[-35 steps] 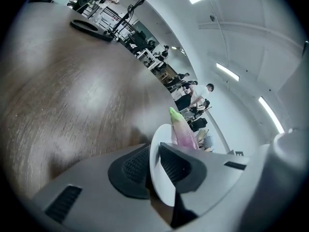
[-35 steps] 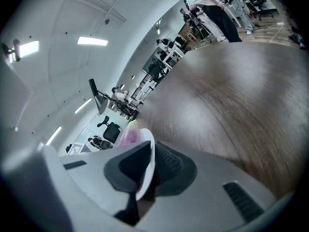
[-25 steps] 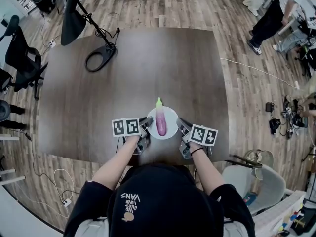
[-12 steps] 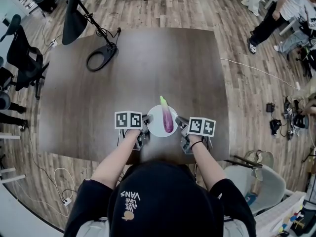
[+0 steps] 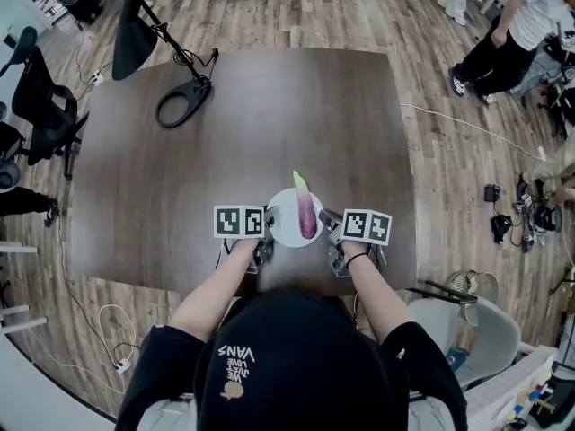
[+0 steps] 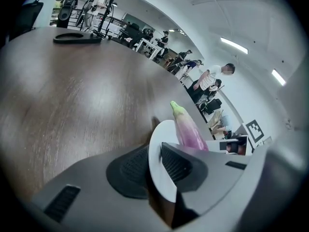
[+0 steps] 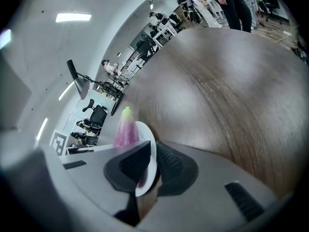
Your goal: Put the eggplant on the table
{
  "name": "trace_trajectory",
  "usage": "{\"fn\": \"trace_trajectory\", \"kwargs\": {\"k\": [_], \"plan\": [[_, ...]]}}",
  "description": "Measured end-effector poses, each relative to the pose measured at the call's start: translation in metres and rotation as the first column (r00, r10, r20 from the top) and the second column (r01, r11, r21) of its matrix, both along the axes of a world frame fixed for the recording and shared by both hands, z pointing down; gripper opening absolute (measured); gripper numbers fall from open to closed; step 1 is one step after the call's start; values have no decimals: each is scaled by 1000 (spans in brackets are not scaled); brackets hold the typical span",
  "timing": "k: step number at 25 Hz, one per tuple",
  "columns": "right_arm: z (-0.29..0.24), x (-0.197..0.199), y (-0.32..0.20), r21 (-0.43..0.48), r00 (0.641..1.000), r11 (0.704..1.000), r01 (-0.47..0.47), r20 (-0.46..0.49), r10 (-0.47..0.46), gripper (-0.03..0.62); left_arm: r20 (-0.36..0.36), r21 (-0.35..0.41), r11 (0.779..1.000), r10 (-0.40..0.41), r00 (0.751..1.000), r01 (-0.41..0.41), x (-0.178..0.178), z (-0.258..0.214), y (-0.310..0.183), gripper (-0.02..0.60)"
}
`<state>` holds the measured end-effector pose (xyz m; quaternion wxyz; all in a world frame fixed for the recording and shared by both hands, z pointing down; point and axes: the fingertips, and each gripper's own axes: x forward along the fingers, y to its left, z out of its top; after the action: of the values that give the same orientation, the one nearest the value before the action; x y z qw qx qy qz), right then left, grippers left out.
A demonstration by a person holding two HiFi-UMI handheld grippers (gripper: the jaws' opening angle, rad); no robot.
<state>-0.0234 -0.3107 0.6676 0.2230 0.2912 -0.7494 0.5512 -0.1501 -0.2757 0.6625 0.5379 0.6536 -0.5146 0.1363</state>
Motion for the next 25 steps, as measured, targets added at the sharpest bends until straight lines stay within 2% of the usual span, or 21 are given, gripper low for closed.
{"fn": "trace_trajectory", "kwargs": {"k": [4, 9, 16, 20, 25], "plan": [[-1, -1, 1, 12, 1000, 1000, 13, -2, -13, 32, 2, 2, 1000, 2, 1000, -2, 0, -1, 2, 72], [-1, -2, 3, 23, 1000, 1000, 11, -2, -11, 32, -14, 7, 1000, 10, 1000, -10, 5, -3, 4, 133], [-3, -2, 3, 16, 1000, 1000, 0, 5, -1, 37, 55, 15, 999, 49, 997, -50, 7, -7, 7, 190], [-2, -2, 3, 12, 1000, 1000, -1, 6, 1, 40, 59, 18, 999, 41, 997, -42, 4, -6, 7, 202], [-5, -2, 5, 18, 1000, 1000, -3, 16, 2, 74, 56, 25, 1000, 18, 998, -19, -3, -7, 10, 209]]}}
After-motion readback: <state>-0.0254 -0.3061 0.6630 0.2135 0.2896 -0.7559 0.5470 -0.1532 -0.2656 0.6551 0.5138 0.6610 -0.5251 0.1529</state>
